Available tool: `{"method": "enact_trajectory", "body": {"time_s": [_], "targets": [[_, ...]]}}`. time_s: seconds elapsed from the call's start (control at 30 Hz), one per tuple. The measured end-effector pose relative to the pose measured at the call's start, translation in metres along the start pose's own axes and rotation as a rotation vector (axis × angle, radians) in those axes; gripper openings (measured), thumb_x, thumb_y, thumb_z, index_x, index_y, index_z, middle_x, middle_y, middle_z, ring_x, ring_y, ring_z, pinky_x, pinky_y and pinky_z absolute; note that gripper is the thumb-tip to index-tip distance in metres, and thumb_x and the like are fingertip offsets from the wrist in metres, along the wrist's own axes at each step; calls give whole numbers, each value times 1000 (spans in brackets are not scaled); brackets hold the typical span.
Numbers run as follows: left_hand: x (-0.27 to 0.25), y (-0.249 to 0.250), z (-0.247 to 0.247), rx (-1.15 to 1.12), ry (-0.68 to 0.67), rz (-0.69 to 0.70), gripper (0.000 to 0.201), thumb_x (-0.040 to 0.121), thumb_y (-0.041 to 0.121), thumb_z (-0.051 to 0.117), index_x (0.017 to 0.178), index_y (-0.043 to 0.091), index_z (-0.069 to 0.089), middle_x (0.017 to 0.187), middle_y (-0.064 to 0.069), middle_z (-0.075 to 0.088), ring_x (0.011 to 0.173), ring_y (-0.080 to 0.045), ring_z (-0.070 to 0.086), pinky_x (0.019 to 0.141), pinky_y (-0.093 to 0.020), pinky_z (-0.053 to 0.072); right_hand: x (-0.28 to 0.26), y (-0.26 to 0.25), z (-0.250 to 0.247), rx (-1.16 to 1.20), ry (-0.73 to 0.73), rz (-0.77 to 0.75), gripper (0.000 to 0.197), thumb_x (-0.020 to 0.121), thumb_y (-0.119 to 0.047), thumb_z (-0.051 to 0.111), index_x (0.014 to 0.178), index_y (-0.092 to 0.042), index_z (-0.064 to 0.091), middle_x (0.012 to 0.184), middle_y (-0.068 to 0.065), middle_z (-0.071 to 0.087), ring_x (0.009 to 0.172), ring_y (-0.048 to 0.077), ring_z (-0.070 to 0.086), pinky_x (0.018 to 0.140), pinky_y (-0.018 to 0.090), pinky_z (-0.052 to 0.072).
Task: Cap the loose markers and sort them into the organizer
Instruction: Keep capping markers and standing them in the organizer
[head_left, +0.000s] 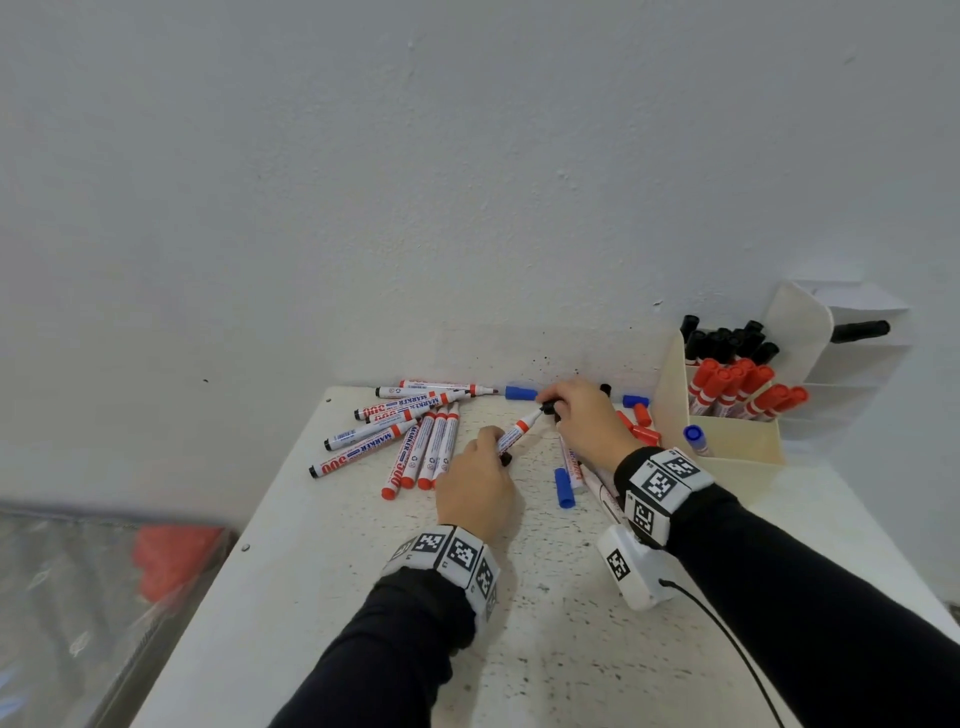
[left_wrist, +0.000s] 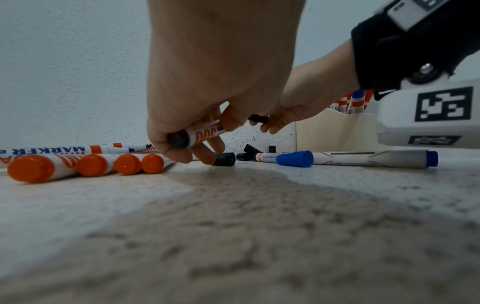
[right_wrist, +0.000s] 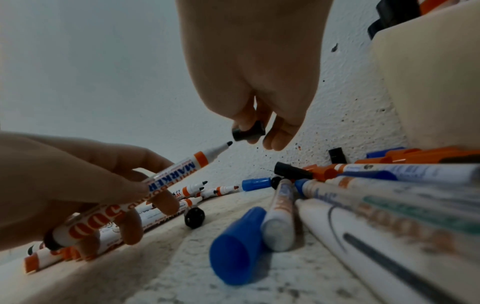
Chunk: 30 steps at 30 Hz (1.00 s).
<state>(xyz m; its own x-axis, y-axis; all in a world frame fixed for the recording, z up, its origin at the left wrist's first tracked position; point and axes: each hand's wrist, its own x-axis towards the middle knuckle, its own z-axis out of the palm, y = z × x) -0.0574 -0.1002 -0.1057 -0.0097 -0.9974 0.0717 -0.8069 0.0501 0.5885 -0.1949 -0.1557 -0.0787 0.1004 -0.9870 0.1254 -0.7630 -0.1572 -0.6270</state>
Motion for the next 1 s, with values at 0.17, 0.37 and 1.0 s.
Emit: {"method": "enact_trajectory", "body": {"time_s": [0.17,0.37,1.0], "targets": [[1,0,-1,22,-30,27,37,95,12,39,131,21,39,113,-1,59,94,-19,57,89,-43,49,-11,0,-6,103,-82,-6,29,98,-9,38,119,-11,58,126,6,55,115,18,51,93,22,39],[1,0,0,-41,-28,114,36,98,17,34,133,21,39,119,0,57,100,-16,55,92,-38,46,-15,5,-7,346,-24,138,25,97,-35,41,106,-15,55,74,0,56,63,9,50,56,19,41],[-8,9,-9,-533,-111,159,29,100,27,34,79,20,53,55,6,40,43,0,35,46,-10,31,-19,-20,-16,274,-38,-66,39,100,-24,33,62,-14,41,55,0,30,52,12,29,52,26,27]]}}
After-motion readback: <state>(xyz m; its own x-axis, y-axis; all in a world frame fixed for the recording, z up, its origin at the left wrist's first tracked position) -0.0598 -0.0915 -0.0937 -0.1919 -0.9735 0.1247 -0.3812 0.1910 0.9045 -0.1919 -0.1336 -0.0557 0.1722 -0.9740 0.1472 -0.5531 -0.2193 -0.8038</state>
